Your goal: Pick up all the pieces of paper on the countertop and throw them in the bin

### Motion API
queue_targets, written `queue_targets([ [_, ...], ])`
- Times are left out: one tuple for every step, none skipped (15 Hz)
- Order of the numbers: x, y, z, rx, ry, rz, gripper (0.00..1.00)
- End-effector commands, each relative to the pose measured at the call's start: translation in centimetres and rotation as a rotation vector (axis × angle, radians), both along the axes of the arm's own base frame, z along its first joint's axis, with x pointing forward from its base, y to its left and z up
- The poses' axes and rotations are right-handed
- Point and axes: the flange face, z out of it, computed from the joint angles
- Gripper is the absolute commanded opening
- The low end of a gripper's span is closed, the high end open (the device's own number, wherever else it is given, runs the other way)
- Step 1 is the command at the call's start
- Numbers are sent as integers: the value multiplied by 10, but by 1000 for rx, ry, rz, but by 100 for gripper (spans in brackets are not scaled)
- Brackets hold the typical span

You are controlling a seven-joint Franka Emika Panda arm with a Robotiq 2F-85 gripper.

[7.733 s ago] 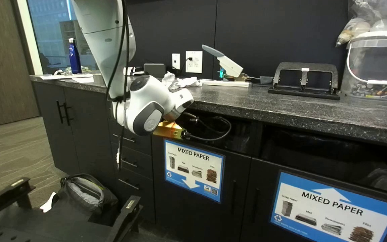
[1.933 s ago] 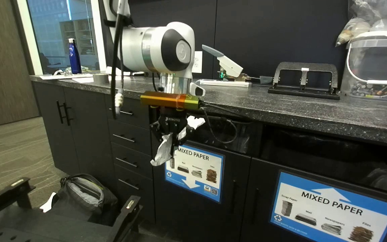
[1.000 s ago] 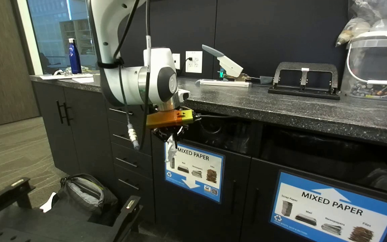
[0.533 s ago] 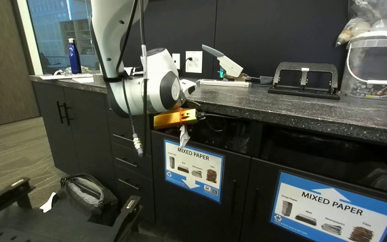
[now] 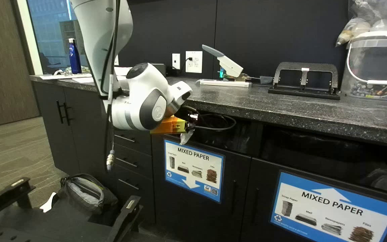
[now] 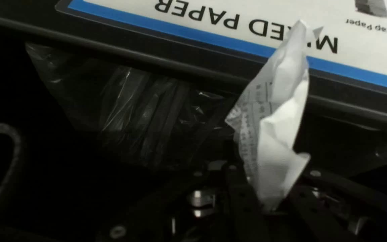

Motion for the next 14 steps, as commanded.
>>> queue_targets([
  [13,2,-2,-31,-126,-56,9],
  [15,1,-3,-34,-140,-69,8],
  [18,0,-3,-34,-148,-79,9],
  [21,-1,-4,-39,-153,-87,9],
  [24,-2,-5,-42,-155,-94,9],
  [28,-1,-4,-45,-164,-102,9],
  [30,-2,-4,-47,-168,-114,34],
  [32,-2,-5,-64,-166,-113,35],
  [33,-4,-4,-80,-169,-113,42],
  [36,-5,-3,-91,-167,-114,49],
  [37,-5,-3,-96,-164,-116,58],
  [39,-6,-2,-98,-160,-117,65],
  [40,-7,-3,-99,-147,-116,71],
  [40,-8,-3,-99,-140,-115,80],
])
